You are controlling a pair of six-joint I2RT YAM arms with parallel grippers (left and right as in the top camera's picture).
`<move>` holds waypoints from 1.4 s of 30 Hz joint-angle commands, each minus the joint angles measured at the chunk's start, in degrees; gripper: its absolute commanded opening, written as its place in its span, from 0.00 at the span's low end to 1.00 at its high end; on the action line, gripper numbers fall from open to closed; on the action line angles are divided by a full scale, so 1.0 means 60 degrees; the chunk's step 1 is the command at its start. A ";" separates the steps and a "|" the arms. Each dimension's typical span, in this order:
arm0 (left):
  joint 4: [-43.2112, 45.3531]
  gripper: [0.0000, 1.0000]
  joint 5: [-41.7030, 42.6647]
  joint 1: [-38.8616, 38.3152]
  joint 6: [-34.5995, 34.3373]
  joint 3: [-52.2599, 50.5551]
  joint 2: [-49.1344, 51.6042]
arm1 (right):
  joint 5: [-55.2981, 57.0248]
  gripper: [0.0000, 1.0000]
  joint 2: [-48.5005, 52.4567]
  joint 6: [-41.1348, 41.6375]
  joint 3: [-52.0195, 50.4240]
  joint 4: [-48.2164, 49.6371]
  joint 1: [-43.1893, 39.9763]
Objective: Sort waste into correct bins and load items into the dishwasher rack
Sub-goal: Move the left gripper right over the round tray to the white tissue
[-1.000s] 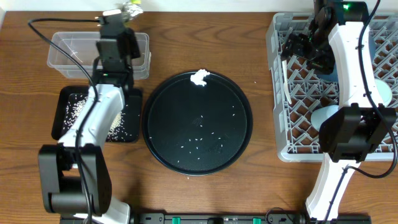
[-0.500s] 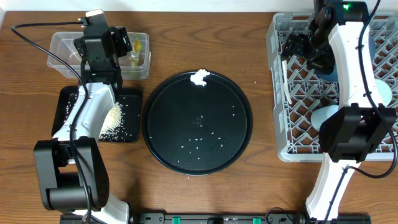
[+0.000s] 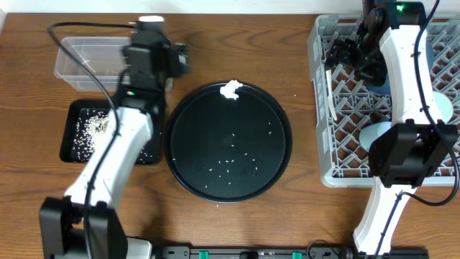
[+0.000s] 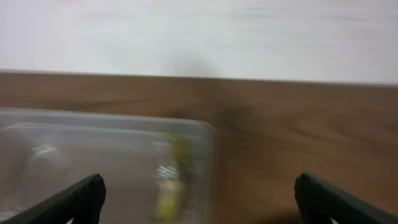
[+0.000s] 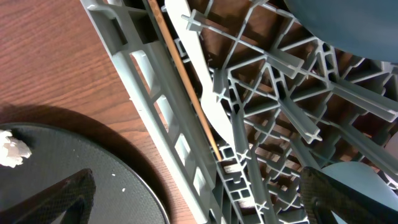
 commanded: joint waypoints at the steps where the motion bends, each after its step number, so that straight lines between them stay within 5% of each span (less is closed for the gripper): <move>1: -0.0499 0.98 0.1355 -0.0856 0.0087 0.0036 0.0080 | -0.0004 0.99 -0.0149 -0.0120 0.0197 -0.0007 0.0124; 19: -0.0656 0.98 0.1359 -0.2248 0.0011 0.0036 0.2594 | -0.0004 0.99 -0.0149 -0.0120 0.0197 -0.0007 0.0124; 27: -0.0015 0.98 0.1351 -0.2364 -0.0951 0.0036 0.3519 | -0.0004 0.99 -0.0149 -0.0120 0.0197 -0.0007 0.0124; 42: 0.0874 0.98 0.1322 -0.2368 -0.1464 0.0036 0.3821 | 0.0000 0.99 -0.0149 -0.0120 0.0197 -0.0007 0.0124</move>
